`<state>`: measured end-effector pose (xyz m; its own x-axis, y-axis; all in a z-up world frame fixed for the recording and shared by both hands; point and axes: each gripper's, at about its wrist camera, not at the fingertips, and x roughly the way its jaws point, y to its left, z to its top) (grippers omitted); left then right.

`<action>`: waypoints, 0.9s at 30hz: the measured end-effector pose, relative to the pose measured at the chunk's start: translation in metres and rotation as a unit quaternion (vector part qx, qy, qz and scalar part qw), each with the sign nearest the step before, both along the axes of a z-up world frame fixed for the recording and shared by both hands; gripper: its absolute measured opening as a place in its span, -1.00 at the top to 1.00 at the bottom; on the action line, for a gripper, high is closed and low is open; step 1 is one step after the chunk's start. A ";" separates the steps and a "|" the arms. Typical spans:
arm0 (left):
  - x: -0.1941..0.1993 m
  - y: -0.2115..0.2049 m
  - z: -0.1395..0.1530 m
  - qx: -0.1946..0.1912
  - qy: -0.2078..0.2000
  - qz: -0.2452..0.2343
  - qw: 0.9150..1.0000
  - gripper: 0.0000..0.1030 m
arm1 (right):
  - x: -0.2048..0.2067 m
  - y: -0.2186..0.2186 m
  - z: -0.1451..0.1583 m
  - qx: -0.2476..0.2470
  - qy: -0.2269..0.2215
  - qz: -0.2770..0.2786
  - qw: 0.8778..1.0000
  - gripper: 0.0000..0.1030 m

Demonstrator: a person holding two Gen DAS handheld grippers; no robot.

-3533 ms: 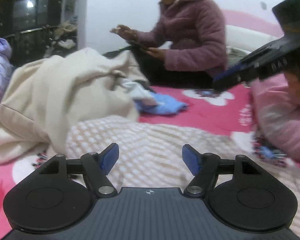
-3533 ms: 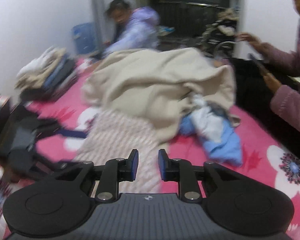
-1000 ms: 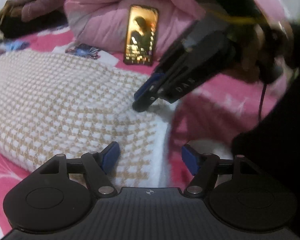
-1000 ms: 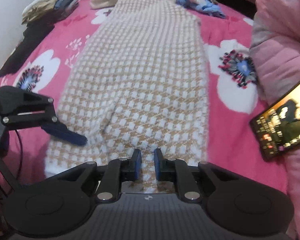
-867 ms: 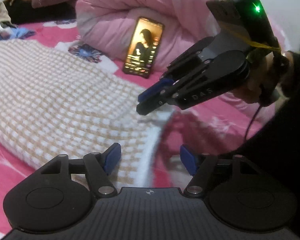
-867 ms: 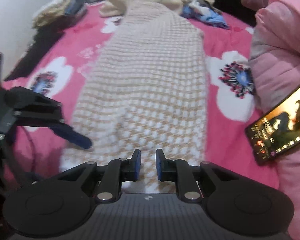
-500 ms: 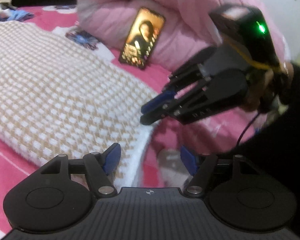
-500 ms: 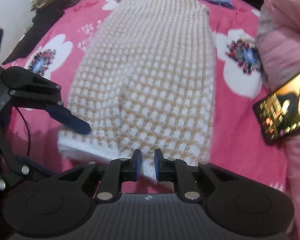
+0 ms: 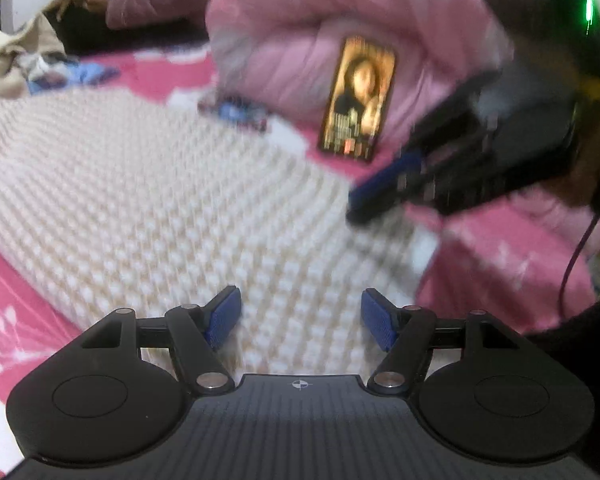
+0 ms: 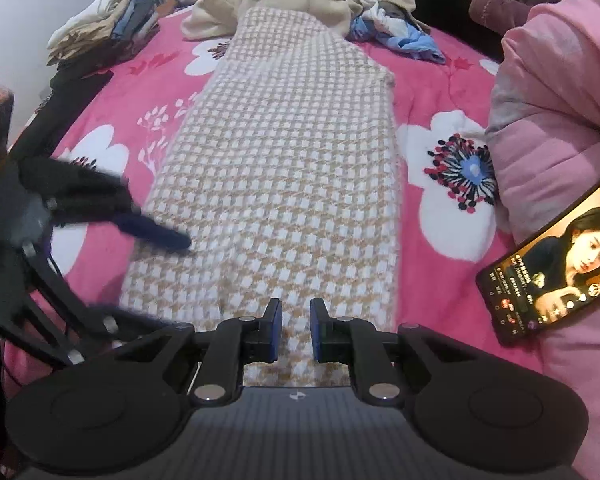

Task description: Fold clothes

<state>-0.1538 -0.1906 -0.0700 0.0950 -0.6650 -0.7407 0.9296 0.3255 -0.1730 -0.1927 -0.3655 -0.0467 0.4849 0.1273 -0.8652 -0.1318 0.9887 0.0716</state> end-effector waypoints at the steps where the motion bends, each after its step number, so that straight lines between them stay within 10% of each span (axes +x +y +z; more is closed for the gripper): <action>1: -0.004 0.002 -0.003 0.002 -0.014 -0.005 1.000 -0.33 | 0.001 0.001 -0.001 0.000 -0.001 0.000 1.000 0.71; 27: 0.013 0.006 0.009 -0.017 0.018 0.029 0.999 -0.35 | 0.026 -0.002 -0.036 0.021 0.005 -0.003 1.000 0.72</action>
<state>-0.1403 -0.1846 -0.0615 0.1076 -0.6843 -0.7213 0.9027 0.3712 -0.2176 -0.1664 -0.3673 -0.0828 0.4763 0.1605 -0.8645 -0.1250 0.9856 0.1141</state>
